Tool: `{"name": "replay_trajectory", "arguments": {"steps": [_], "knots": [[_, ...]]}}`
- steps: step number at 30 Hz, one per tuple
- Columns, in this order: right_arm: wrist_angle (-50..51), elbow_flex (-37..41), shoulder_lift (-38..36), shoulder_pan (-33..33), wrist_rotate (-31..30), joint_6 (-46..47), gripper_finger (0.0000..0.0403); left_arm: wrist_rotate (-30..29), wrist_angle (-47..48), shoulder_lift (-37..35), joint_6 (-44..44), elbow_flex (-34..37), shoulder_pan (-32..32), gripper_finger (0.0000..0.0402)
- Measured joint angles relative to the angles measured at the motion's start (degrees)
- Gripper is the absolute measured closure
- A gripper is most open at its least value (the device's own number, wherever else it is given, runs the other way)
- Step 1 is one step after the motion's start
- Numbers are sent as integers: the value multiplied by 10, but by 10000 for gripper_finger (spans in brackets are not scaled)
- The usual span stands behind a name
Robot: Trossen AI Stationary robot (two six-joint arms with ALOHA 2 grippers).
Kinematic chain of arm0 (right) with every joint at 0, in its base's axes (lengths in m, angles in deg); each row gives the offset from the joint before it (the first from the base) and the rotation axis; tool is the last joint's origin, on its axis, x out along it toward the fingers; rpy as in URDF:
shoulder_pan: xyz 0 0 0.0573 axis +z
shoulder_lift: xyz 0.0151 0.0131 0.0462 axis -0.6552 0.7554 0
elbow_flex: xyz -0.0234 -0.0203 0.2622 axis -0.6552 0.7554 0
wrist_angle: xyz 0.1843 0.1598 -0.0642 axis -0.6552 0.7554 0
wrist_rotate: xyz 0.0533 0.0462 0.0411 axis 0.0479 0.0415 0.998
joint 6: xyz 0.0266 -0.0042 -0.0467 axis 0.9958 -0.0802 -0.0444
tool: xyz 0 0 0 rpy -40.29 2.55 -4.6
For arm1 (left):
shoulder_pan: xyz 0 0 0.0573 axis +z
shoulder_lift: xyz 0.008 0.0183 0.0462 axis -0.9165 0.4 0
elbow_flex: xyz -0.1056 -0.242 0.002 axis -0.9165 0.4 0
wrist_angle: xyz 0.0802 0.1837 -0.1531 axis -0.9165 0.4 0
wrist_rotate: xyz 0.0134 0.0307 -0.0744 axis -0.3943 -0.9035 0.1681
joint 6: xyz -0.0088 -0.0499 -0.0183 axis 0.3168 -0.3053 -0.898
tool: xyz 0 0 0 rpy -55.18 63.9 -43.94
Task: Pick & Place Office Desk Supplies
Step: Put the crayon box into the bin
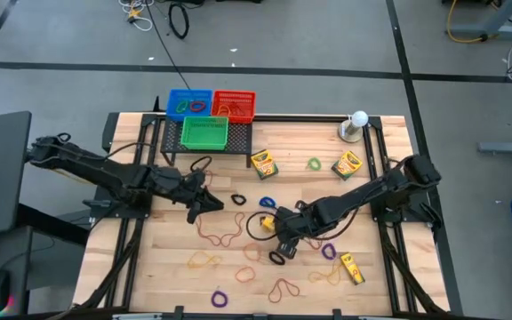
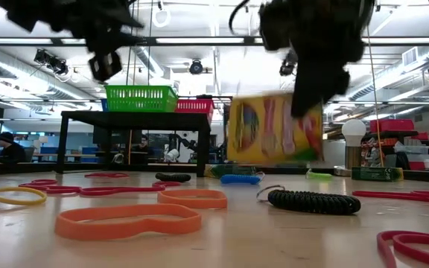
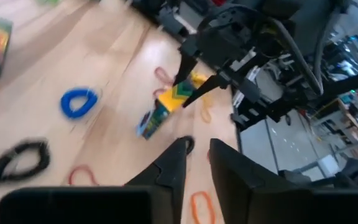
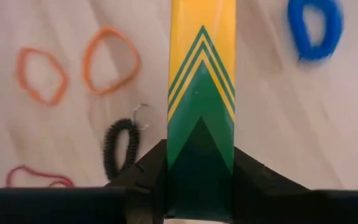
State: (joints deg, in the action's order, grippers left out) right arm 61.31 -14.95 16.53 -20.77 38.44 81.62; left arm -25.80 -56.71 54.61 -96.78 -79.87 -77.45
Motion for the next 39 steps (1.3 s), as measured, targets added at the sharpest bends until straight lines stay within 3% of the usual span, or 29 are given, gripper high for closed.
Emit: {"name": "replay_trajectory", "arguments": {"steps": [5, 9, 15, 19, 26, 31, 39], "knots": [[-71, 0, -63, -16, -15, -77, 276, 52, 49, 0, 37, -72, 26, 262], [-176, 0, -88, -39, -16, -147, 274, 77, 142, 0, 76, -154, 43, 205], [-339, -1, -95, -77, 4, -231, 277, 75, 295, 15, 111, -279, 47, 127], [-402, -1, -95, -91, 15, -273, 274, 48, 355, 33, 110, -341, 46, 100], [-439, -1, -90, -108, 39, -305, 276, 61, 409, 107, 109, -431, 44, 93], [-459, 0, -89, -119, 57, -314, 276, 60, 509, 161, 135, -511, 43, 98], [-462, 0, -89, -128, 69, -319, 276, 46, 605, 184, 162, -598, 44, 166]]}}
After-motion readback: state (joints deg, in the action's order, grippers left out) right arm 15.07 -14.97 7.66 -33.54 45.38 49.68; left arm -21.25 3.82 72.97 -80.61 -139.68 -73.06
